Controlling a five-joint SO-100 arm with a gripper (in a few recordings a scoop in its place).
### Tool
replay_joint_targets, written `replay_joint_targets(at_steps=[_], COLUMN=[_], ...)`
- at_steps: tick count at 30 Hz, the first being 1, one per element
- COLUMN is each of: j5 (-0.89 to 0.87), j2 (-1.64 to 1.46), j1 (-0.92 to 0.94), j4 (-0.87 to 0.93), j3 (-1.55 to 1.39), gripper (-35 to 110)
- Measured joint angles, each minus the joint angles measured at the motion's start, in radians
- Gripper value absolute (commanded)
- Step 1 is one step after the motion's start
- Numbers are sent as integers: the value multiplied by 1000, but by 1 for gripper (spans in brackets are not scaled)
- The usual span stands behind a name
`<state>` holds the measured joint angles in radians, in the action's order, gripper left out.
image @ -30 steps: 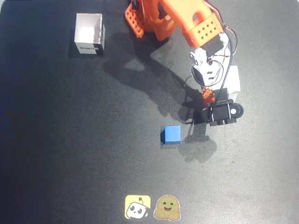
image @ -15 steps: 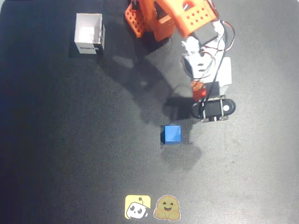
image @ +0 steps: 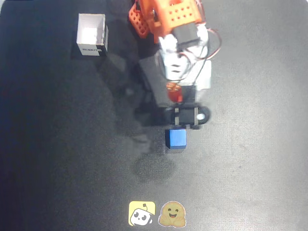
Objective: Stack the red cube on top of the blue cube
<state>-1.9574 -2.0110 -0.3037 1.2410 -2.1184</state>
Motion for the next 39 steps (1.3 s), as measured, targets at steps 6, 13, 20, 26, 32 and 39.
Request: replay_joint_targets(at_steps=[6, 13, 20, 26, 32, 39], j5=[11, 72, 129, 140, 146, 146], j2=[6, 115, 216, 302, 347, 385], j1=[28, 67, 117, 138, 135, 137], j4=[8, 8, -21, -32, -37, -37], j3=[35, 167, 232, 282, 318, 388], gripper=[0, 0, 0, 0, 0, 0])
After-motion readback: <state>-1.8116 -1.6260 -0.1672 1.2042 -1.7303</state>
